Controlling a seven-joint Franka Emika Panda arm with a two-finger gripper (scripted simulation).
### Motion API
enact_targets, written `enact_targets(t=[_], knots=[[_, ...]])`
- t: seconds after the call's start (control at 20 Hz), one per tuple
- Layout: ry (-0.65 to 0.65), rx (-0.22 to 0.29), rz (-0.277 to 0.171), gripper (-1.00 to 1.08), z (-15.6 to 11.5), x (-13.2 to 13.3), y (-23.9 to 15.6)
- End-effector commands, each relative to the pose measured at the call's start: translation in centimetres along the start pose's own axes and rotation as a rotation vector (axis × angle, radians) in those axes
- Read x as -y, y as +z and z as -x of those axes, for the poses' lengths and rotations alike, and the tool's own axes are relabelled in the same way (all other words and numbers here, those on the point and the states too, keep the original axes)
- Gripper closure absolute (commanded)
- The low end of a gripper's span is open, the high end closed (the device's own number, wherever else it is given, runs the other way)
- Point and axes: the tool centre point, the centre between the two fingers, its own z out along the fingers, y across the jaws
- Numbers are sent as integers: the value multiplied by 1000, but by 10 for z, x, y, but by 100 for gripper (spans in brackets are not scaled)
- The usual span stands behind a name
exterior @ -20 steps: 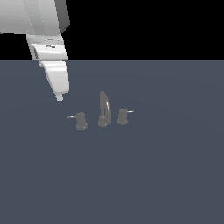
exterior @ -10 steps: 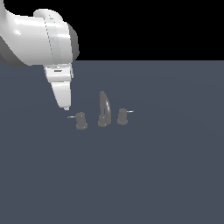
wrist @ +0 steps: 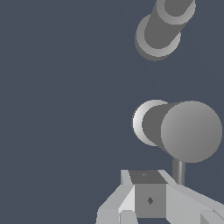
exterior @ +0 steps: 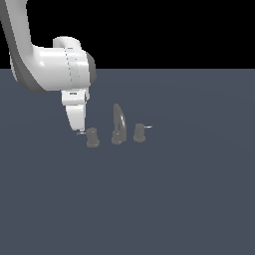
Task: Turn on the faucet by rotating a designated handle.
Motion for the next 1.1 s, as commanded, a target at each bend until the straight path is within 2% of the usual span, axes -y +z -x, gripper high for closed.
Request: enact_targets(t=[0.0, 0.55, 1.05], knots=[[21, 1, 0, 108, -2, 6, 6], [41, 3, 0, 108, -5, 12, 12], [41, 3, 0, 108, 12, -17, 12]])
